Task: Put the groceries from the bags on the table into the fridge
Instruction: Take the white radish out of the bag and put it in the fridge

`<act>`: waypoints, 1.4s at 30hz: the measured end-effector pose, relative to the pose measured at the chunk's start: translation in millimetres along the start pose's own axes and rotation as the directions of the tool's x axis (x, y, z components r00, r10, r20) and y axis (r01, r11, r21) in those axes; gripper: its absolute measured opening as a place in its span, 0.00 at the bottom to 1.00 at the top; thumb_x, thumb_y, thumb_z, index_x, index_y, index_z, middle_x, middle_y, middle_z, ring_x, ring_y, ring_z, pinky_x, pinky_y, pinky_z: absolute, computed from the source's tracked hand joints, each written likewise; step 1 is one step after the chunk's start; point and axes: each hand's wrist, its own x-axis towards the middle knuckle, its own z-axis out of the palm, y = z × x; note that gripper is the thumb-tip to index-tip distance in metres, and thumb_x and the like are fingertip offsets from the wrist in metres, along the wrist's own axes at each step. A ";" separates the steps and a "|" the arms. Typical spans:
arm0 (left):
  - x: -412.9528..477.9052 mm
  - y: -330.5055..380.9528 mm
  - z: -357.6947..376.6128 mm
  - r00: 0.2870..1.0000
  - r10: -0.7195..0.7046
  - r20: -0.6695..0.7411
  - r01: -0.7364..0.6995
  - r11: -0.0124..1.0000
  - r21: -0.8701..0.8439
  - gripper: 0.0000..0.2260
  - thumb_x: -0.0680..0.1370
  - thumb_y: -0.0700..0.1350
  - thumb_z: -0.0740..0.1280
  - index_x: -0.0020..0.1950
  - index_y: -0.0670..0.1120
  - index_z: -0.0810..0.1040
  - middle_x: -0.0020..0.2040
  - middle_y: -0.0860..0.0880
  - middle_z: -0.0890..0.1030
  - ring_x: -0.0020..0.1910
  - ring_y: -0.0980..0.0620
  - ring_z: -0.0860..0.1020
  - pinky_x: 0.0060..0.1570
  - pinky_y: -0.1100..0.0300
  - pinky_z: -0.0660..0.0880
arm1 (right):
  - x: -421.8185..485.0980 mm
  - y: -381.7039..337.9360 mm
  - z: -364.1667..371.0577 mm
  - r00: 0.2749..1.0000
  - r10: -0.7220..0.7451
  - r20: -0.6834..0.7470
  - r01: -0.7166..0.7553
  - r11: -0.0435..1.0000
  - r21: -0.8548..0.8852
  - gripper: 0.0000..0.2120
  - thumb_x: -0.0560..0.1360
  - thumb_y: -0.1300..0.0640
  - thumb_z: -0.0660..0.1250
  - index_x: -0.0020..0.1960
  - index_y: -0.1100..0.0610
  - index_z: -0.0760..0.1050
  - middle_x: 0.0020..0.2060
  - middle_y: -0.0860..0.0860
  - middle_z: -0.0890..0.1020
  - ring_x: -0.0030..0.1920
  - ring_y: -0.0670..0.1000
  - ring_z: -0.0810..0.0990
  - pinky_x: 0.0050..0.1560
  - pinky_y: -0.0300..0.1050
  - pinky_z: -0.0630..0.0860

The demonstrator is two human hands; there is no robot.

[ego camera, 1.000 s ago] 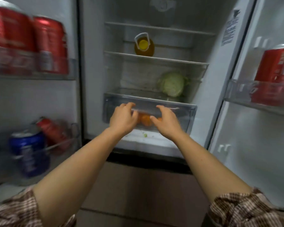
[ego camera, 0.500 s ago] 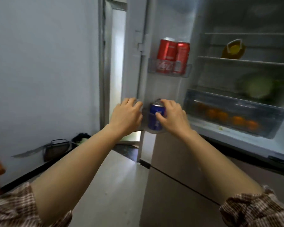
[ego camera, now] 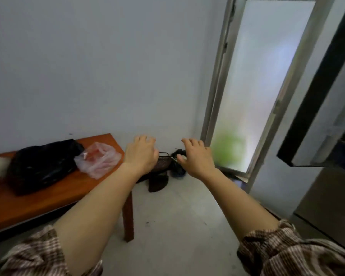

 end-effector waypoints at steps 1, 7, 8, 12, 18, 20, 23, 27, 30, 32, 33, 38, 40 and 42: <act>-4.1 -26.1 -1.3 0.999 -0.050 0.006 0.050 0.999 0.003 0.18 0.79 0.47 0.57 0.69 0.44 0.69 0.66 0.43 0.71 0.66 0.43 0.67 0.59 0.48 0.69 | 9.5 -22.5 12.1 0.999 -0.021 0.026 0.021 1.000 0.007 0.25 0.79 0.46 0.59 0.72 0.54 0.61 0.68 0.55 0.69 0.67 0.59 0.67 0.63 0.58 0.66; -19.6 -169.0 3.6 0.955 -0.298 0.014 0.297 0.954 0.040 0.19 0.79 0.49 0.56 0.69 0.44 0.68 0.66 0.42 0.70 0.65 0.42 0.67 0.57 0.48 0.69 | 68.5 -146.5 82.7 0.974 -0.179 0.140 0.176 0.984 0.037 0.26 0.78 0.45 0.59 0.73 0.54 0.60 0.69 0.55 0.68 0.68 0.59 0.66 0.64 0.60 0.65; -20.3 -190.1 4.6 0.946 -0.325 0.016 0.323 0.945 0.052 0.19 0.80 0.49 0.56 0.69 0.45 0.68 0.66 0.42 0.70 0.65 0.42 0.67 0.57 0.48 0.70 | 78.8 -165.7 93.1 0.967 -0.208 0.145 0.203 0.978 0.047 0.26 0.78 0.45 0.59 0.72 0.54 0.60 0.69 0.55 0.68 0.68 0.59 0.66 0.64 0.60 0.66; -15.0 -273.0 9.2 0.914 -0.407 -0.004 0.406 0.911 0.075 0.19 0.80 0.50 0.55 0.70 0.45 0.67 0.67 0.43 0.69 0.65 0.43 0.67 0.58 0.47 0.69 | 121.0 -239.6 136.5 0.938 -0.310 0.152 0.298 0.949 0.101 0.27 0.78 0.45 0.60 0.74 0.53 0.59 0.70 0.55 0.68 0.68 0.59 0.66 0.64 0.59 0.65; 7.7 -398.8 26.2 0.869 -0.494 -0.023 0.494 0.867 0.071 0.19 0.81 0.50 0.56 0.71 0.45 0.66 0.69 0.44 0.69 0.67 0.43 0.65 0.61 0.47 0.70 | 194.7 -334.9 203.1 0.899 -0.404 0.170 0.381 0.912 0.151 0.26 0.78 0.46 0.59 0.73 0.54 0.60 0.70 0.54 0.67 0.69 0.58 0.65 0.66 0.58 0.64; 12.8 -440.6 30.3 0.854 -0.519 -0.018 0.519 0.852 0.071 0.20 0.80 0.49 0.56 0.71 0.45 0.66 0.69 0.44 0.69 0.67 0.44 0.65 0.61 0.47 0.69 | 218.9 -365.3 223.7 0.881 -0.431 0.195 0.401 0.899 0.174 0.27 0.78 0.45 0.59 0.73 0.54 0.59 0.70 0.54 0.67 0.69 0.58 0.65 0.66 0.58 0.65; 14.9 -500.1 34.0 0.829 -0.557 -0.043 0.559 0.826 0.074 0.19 0.80 0.49 0.57 0.69 0.45 0.67 0.67 0.44 0.70 0.66 0.44 0.66 0.60 0.48 0.69 | 250.5 -411.5 253.5 0.846 -0.476 0.240 0.440 0.877 0.193 0.28 0.79 0.45 0.58 0.75 0.54 0.56 0.72 0.54 0.65 0.70 0.59 0.63 0.67 0.60 0.63; 7.0 -567.2 38.2 0.789 -0.613 -0.044 0.614 0.785 0.082 0.17 0.79 0.47 0.57 0.66 0.45 0.70 0.63 0.43 0.73 0.63 0.43 0.68 0.57 0.47 0.71 | 273.7 -468.3 288.7 0.787 -0.539 0.299 0.490 0.842 0.226 0.28 0.80 0.45 0.57 0.76 0.54 0.55 0.73 0.54 0.63 0.71 0.60 0.61 0.68 0.61 0.62; -3.2 -614.3 41.7 0.759 -0.649 -0.058 0.651 0.754 0.083 0.18 0.79 0.46 0.58 0.68 0.44 0.69 0.65 0.41 0.71 0.64 0.42 0.67 0.58 0.46 0.70 | 282.1 -508.4 312.5 0.756 -0.575 0.313 0.518 0.818 0.252 0.28 0.80 0.45 0.57 0.76 0.54 0.56 0.72 0.54 0.63 0.71 0.59 0.61 0.67 0.61 0.62; -11.6 -645.3 42.2 0.741 -0.667 -0.079 0.672 0.735 0.094 0.19 0.79 0.45 0.59 0.70 0.43 0.68 0.67 0.40 0.70 0.66 0.41 0.68 0.60 0.46 0.69 | 284.2 -532.9 326.1 0.736 -0.595 0.324 0.530 0.803 0.271 0.28 0.80 0.44 0.57 0.76 0.54 0.56 0.72 0.54 0.64 0.71 0.59 0.62 0.67 0.60 0.63; -16.8 -664.6 42.3 0.737 -0.670 -0.092 0.676 0.730 0.101 0.19 0.79 0.45 0.59 0.70 0.43 0.68 0.68 0.40 0.70 0.66 0.40 0.68 0.62 0.45 0.69 | 284.8 -547.0 333.4 0.722 -0.606 0.333 0.538 0.795 0.280 0.28 0.80 0.44 0.57 0.76 0.53 0.56 0.72 0.53 0.64 0.71 0.58 0.61 0.67 0.60 0.63; -42.4 -781.7 44.8 0.749 -0.661 -0.037 0.653 0.729 0.203 0.23 0.76 0.43 0.64 0.71 0.43 0.66 0.67 0.39 0.70 0.66 0.39 0.68 0.62 0.44 0.70 | 288.3 -623.2 372.5 0.682 -0.641 0.350 0.563 0.767 0.308 0.28 0.79 0.44 0.58 0.75 0.53 0.57 0.71 0.53 0.65 0.70 0.57 0.62 0.65 0.57 0.63; -49.9 -823.3 44.5 0.733 -0.679 0.047 0.648 0.717 0.257 0.31 0.71 0.49 0.71 0.72 0.50 0.63 0.67 0.41 0.68 0.66 0.40 0.66 0.61 0.45 0.71 | 290.2 -657.4 388.9 0.687 -0.626 0.369 0.539 0.779 0.319 0.28 0.79 0.44 0.58 0.75 0.53 0.58 0.71 0.53 0.66 0.69 0.57 0.63 0.65 0.57 0.63; -54.8 -856.7 45.2 0.750 -0.648 0.131 0.602 0.751 0.270 0.36 0.68 0.52 0.74 0.72 0.55 0.62 0.65 0.41 0.66 0.63 0.41 0.66 0.59 0.46 0.72 | 290.1 -691.6 404.3 0.695 -0.581 0.424 0.474 0.813 0.338 0.28 0.78 0.42 0.58 0.74 0.52 0.58 0.70 0.54 0.66 0.69 0.57 0.64 0.65 0.58 0.64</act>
